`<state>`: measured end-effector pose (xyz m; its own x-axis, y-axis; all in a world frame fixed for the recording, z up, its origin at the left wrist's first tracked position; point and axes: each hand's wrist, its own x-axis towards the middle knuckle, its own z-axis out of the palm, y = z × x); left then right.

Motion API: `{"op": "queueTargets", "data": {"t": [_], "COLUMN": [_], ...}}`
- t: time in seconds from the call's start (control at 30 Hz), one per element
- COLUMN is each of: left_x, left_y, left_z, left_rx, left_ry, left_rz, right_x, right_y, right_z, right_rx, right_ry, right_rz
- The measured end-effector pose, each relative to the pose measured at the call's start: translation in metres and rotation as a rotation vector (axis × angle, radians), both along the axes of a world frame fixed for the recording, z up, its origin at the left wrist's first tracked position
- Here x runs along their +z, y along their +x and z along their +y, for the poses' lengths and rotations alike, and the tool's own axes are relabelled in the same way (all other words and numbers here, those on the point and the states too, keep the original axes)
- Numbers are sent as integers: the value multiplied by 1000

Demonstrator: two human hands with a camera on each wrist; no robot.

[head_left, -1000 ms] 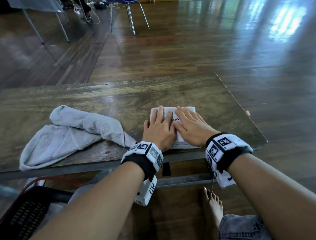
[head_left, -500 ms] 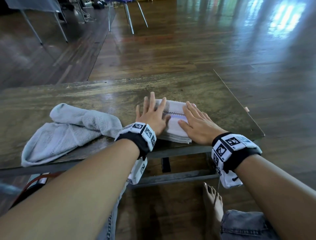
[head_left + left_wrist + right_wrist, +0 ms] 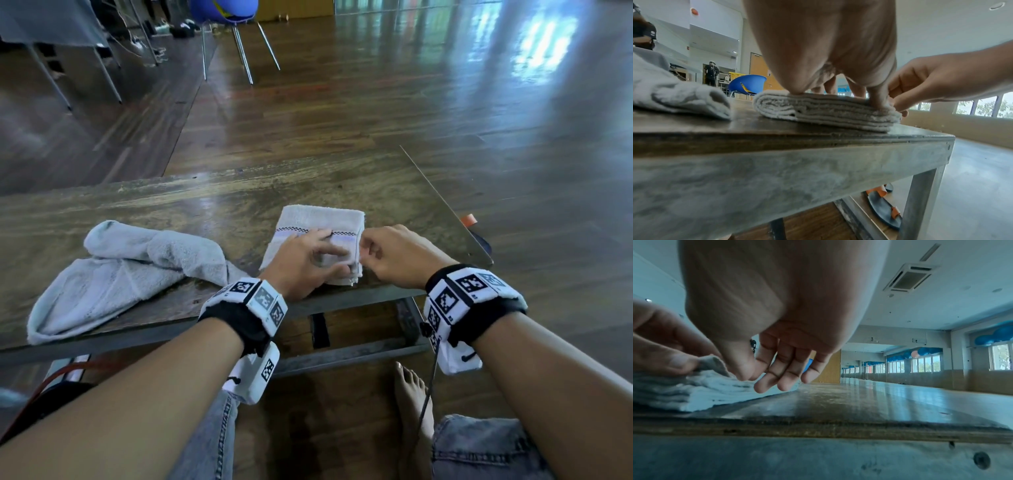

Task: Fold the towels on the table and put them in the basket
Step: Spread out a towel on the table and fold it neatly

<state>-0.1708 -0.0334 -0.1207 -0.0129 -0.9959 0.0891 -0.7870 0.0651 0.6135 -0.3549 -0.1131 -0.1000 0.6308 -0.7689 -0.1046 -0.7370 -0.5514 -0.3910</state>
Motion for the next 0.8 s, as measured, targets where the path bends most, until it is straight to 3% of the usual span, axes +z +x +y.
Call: {"op": "queueTargets", "data": {"t": [0.3,0.43,0.5,0.57,0.67,0.8], "left_x": [10,-5,-10,-9,8,24], "left_y": [-19,-22,-22,-23,-17,11], "left_z": [-3,-3,-3,-4,-13,-40], "left_rx": [93,62,89,76,-8,152], "left_ry": [-85,-29,-24,2,89,-72], "left_rz": [281,219,234,220,192,14], "right_x": [0,1,-1,-4,-8,-6], "right_y": [-8,-9,-8,-4,5,16], "right_z": [-1,-5,-7,-7,-8,-12], "right_rx": [58,-59,-79,-3,64,-19], "right_ry": [79,-69,-139,-96,-12,-24], "right_rz": [-55,-42,-123,-174,-101,-59]}}
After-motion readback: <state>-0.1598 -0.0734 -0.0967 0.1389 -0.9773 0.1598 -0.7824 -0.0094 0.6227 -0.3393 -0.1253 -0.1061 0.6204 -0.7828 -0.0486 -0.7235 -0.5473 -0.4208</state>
